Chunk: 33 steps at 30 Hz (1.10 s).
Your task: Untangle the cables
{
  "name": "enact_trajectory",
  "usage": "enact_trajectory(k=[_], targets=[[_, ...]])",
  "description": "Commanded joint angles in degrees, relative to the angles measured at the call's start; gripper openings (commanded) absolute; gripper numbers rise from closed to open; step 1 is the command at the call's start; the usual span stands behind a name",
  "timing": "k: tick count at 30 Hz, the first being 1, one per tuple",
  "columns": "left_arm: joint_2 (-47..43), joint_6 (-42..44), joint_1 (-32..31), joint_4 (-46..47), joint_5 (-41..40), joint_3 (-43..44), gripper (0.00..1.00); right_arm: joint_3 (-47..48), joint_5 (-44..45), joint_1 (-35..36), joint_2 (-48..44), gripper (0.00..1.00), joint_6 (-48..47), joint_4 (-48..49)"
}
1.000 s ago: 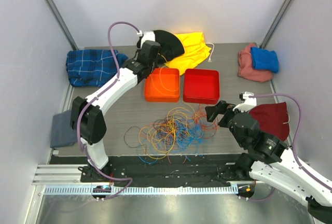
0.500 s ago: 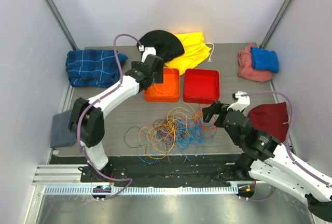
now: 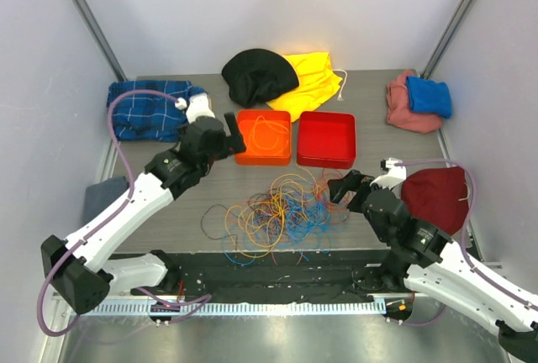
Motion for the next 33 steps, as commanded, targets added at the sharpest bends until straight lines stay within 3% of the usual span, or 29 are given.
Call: enact_trajectory(k=[1, 5, 7, 11, 15, 21, 33], targets=[[-1.7, -10.3, -2.8, -10.8, 3.7, -8.2, 1.0, 1.1, -3.0, 0.0, 4.9, 1.0, -2.6, 3.9], [-3.8, -12.2, -6.6, -9.9, 4.7, -14.8, 0.97, 2.1, -3.5, 0.0, 8.5, 1.0, -2.6, 4.8], [-2.3, -12.1, -7.5, -11.0, 5.7, -16.0, 0.81, 2.1, -4.2, 0.1, 9.2, 0.99, -2.2, 5.8], [0.5, -13.2, -8.4, -13.6, 5.9, -17.2, 0.68, 1.5, -4.6, 0.0, 9.2, 0.99, -1.7, 6.4], [0.4, -14.3, -8.5, -12.6, 5.4, -19.4, 0.67, 0.7, -4.9, 0.1, 8.3, 0.99, -1.1, 6.3], [6.0, -12.6, -8.5, -8.9, 5.5, -19.8, 0.54, 0.5, -5.2, 0.1, 8.6, 0.99, -1.3, 6.1], [12.0, -10.1, -8.6, -6.3, 3.9, -17.8, 0.54, 0.4, -3.9, 0.0, 7.0, 0.99, -1.5, 4.5]])
